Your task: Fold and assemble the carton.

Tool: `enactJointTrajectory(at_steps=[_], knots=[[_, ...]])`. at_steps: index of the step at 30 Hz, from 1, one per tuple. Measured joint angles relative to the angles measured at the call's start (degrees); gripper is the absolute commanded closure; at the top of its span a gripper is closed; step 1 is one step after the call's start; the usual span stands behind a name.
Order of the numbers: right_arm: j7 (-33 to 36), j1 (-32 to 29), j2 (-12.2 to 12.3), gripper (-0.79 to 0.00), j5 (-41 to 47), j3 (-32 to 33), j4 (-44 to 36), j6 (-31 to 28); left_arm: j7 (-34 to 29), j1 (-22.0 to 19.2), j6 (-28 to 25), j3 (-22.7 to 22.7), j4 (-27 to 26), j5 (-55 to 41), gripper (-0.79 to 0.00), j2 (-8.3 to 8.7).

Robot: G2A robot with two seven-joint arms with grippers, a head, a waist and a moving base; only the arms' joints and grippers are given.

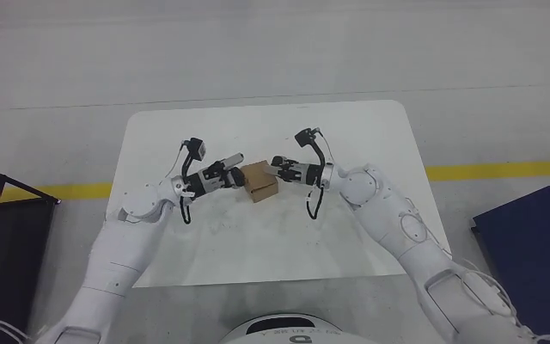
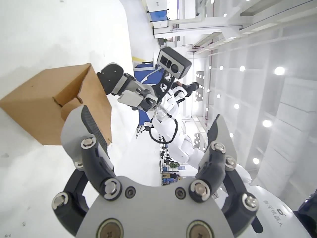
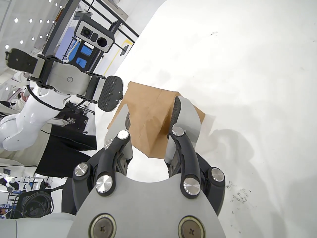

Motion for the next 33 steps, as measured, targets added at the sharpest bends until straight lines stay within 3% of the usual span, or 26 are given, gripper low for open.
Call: enactJointTrajectory(at_steps=[9, 18, 33], knots=[[0.5, 0.1, 0.0, -0.320, -0.4, -0.3, -1.0, 0.7, -0.7, 6.5, 6.8, -7.3, -6.0, 9.7, -0.785, 2.49], [0.9, 0.7, -0.3, -0.314, 0.2, -0.9, -0.6, 0.4, 1.4, 6.9, 10.1, -3.5, -5.8, 16.6, -0.785, 2.43], [0.9, 0.5, -0.3, -0.302, 0.7, -0.7, -0.6, 0.0, 2.5, 4.1, 10.9, -0.3, -2.8, 17.1, -0.785, 2.02]])
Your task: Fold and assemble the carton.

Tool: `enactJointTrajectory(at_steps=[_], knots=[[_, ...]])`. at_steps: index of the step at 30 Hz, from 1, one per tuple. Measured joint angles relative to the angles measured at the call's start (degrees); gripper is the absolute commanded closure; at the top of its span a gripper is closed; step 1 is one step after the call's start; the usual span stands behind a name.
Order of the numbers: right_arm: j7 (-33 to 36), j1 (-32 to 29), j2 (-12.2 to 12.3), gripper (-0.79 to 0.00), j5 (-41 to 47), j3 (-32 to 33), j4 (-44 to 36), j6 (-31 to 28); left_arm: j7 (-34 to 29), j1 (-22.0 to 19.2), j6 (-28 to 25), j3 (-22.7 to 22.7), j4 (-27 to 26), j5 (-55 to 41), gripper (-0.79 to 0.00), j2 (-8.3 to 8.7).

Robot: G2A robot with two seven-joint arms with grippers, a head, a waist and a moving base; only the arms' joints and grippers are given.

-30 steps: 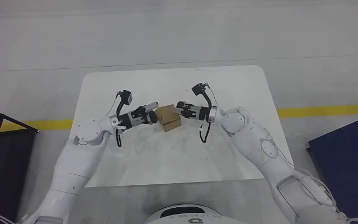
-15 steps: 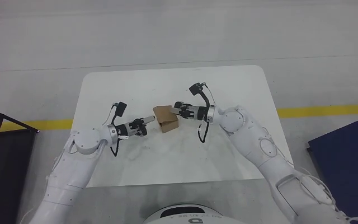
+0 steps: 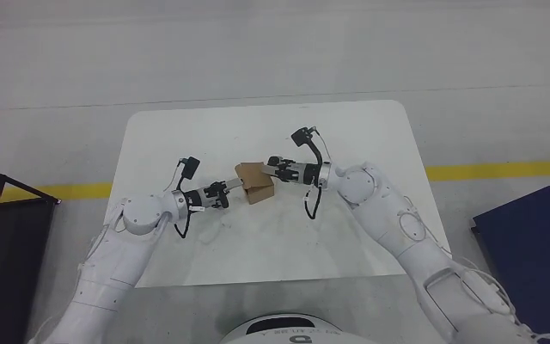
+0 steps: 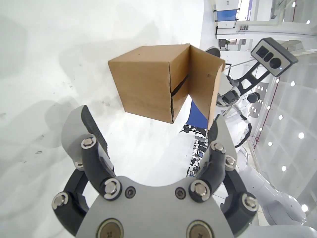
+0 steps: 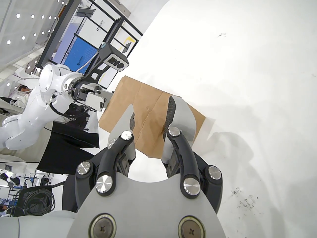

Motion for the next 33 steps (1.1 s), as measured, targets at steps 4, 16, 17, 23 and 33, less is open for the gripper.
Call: enactJointTrajectory(at_steps=[4, 16, 17, 23, 33], knots=[[0.0, -0.1, 0.0, -0.299, 0.3, -0.1, -0.1, -0.3, 0.0, -1.1, 0.0, 0.8, 0.9, 0.0, -0.785, -0.14], [0.0, 0.6, -0.1, -0.323, 0.0, -0.2, -0.1, -1.6, 0.1, -1.8, 0.3, 1.9, 2.1, 0.5, -0.785, -0.18], [-0.9, 0.7, 0.1, -0.332, -2.4, -0.1, -1.1, -1.0, 0.2, -1.8, 0.2, 2.0, 2.2, 0.4, -0.785, -0.18], [-3.8, -2.2, 1.2, -0.348, -13.8, 1.2, -9.7, 4.1, 0.4, -2.3, -0.5, 2.7, 2.6, -0.6, -0.785, -0.36], [-3.2, -4.0, 2.0, -0.456, -20.8, 1.9, -16.0, 9.3, 0.8, -2.9, -1.9, 2.0, 4.6, -1.4, -0.785, -0.25]])
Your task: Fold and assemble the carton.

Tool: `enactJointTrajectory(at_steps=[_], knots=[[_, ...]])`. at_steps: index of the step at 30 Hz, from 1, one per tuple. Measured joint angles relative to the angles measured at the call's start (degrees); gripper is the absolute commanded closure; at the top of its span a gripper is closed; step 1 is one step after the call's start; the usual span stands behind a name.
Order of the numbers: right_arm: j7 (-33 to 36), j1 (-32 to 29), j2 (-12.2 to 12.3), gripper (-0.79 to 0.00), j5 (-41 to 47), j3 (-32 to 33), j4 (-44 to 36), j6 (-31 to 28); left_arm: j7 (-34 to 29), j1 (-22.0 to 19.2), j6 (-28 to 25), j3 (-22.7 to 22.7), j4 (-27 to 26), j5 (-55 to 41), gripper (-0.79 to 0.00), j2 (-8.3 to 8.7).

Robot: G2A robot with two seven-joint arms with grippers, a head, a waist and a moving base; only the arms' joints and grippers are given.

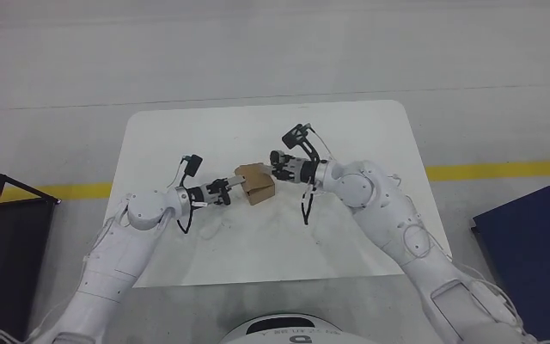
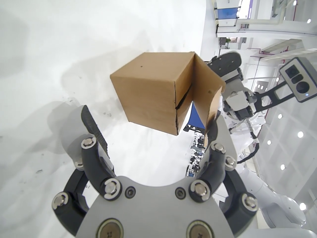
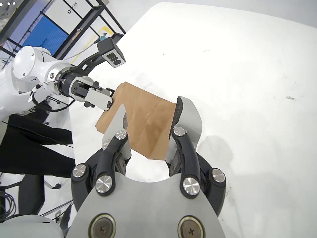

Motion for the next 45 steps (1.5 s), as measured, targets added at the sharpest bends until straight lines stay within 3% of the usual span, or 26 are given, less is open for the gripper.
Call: enactJointTrajectory(at_steps=[6, 11, 23, 35, 38, 42, 45], knots=[[-0.4, -2.4, 0.4, -0.502, -15.7, -2.4, -10.7, 7.4, 1.6, 1.5, -2.1, -3.1, 0.0, -3.2, -0.785, 0.38], [3.7, -1.6, -0.4, -0.517, -24.4, -6.1, -12.7, 14.5, 2.5, 3.2, -3.7, -5.5, -0.7, -4.2, -0.785, 0.82], [7.2, 0.2, -1.8, -0.505, -20.6, -8.2, -14.0, 15.6, 2.2, 5.6, -7.8, -7.7, 0.5, -6.4, -0.785, 1.21], [13.5, 2.7, -3.8, -0.499, -24.5, -12.9, -12.0, 22.4, 0.1, 7.1, -11.7, -10.1, 2.8, -8.7, -0.785, 1.75], [14.3, 2.7, -4.2, -0.523, -24.9, -13.4, -13.1, 23.5, -0.3, 7.7, -12.3, -10.6, 3.2, -9.0, -0.785, 1.87], [16.4, 2.4, -4.6, -0.671, -26.7, -14.4, -14.5, 24.9, -1.0, 8.3, -13.0, -11.1, 3.7, -9.5, -0.785, 2.03], [18.2, 2.7, -5.0, -0.646, -27.8, -15.3, -14.9, 26.3, -1.4, 8.5, -13.6, -11.4, 3.9, -10.0, -0.785, 2.11]])
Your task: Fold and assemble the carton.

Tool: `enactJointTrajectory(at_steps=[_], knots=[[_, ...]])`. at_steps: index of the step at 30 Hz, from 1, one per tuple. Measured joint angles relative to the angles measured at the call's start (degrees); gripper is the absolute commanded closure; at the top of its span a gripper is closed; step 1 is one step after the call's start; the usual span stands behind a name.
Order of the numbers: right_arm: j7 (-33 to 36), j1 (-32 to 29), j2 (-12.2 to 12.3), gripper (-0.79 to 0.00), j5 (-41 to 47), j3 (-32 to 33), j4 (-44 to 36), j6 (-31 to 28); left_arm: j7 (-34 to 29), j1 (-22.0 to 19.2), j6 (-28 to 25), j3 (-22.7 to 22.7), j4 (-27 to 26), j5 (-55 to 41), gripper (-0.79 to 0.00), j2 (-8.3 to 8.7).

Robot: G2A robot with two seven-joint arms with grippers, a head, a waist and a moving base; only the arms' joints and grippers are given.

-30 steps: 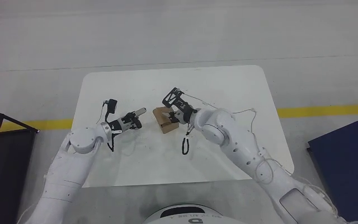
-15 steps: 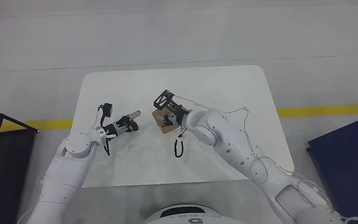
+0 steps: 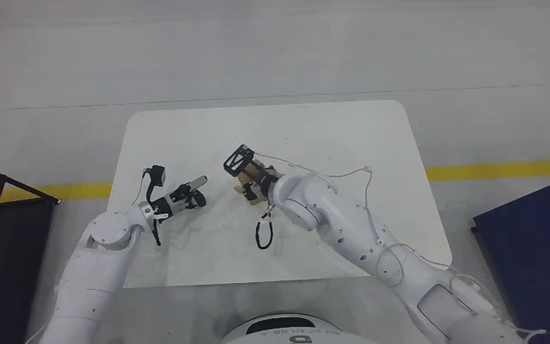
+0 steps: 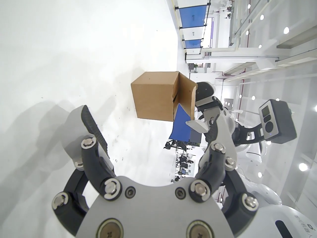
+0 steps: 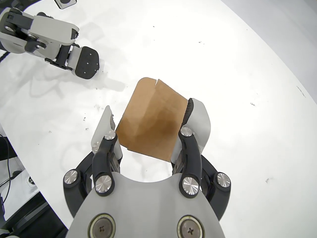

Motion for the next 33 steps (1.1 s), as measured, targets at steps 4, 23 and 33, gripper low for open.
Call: enactJointTrajectory(at_steps=[4, 23, 33], knots=[[1.8, 0.6, -0.6, -0.536, -1.7, -0.8, 0.3, 2.2, -1.4, 0.2, -2.3, -0.2, -0.5, -2.4, -0.785, -0.02], [7.0, 2.6, -3.0, -0.403, -3.0, -0.5, 2.3, 8.8, -3.5, 0.8, -5.3, -0.7, -1.0, -6.1, -0.785, -0.04], [11.1, 2.8, -3.8, 0.000, -9.7, -1.8, 1.0, 10.3, -3.5, 0.8, -5.3, -0.7, -1.0, -6.1, -0.785, -0.04]])
